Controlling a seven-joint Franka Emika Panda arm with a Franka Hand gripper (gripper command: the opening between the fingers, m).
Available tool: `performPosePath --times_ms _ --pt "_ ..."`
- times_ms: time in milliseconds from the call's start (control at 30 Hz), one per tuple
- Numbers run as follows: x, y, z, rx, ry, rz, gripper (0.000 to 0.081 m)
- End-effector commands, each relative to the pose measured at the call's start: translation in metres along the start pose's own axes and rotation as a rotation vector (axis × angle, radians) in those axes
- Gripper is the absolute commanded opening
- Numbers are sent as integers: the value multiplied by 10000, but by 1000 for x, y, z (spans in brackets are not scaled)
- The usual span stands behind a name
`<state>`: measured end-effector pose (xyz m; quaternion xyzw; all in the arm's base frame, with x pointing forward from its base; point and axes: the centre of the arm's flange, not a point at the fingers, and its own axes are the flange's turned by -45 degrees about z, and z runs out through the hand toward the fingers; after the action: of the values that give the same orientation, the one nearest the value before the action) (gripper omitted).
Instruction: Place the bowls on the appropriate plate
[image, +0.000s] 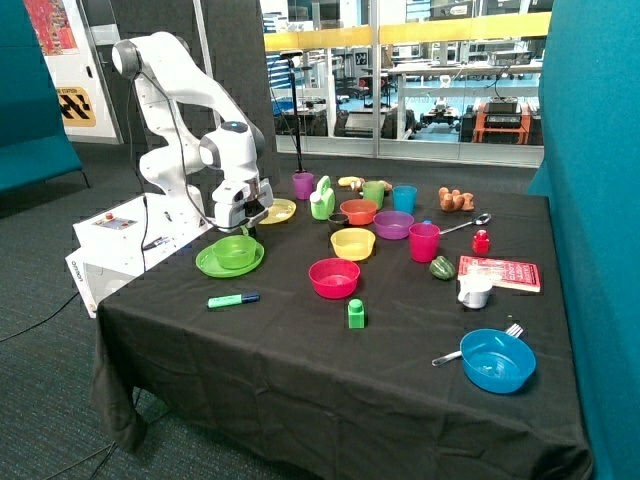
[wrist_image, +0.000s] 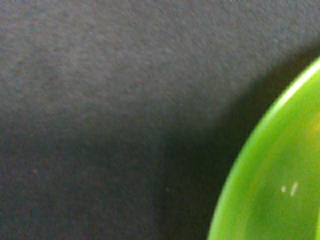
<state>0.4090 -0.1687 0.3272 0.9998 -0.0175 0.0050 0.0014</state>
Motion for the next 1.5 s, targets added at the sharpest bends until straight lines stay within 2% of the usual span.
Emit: performPosePath --times_ms 0,200,700,1033,1467 --pt "16 -14 -11 30 -100 -541 514" --pt "28 -24 -17 31 -99 -850 535" --pt "70 -63 -26 41 -96 -2765 407" --pt "99 -78 -31 43 -96 -3157 397" --pt "136 -86 -31 43 -96 -3106 390"
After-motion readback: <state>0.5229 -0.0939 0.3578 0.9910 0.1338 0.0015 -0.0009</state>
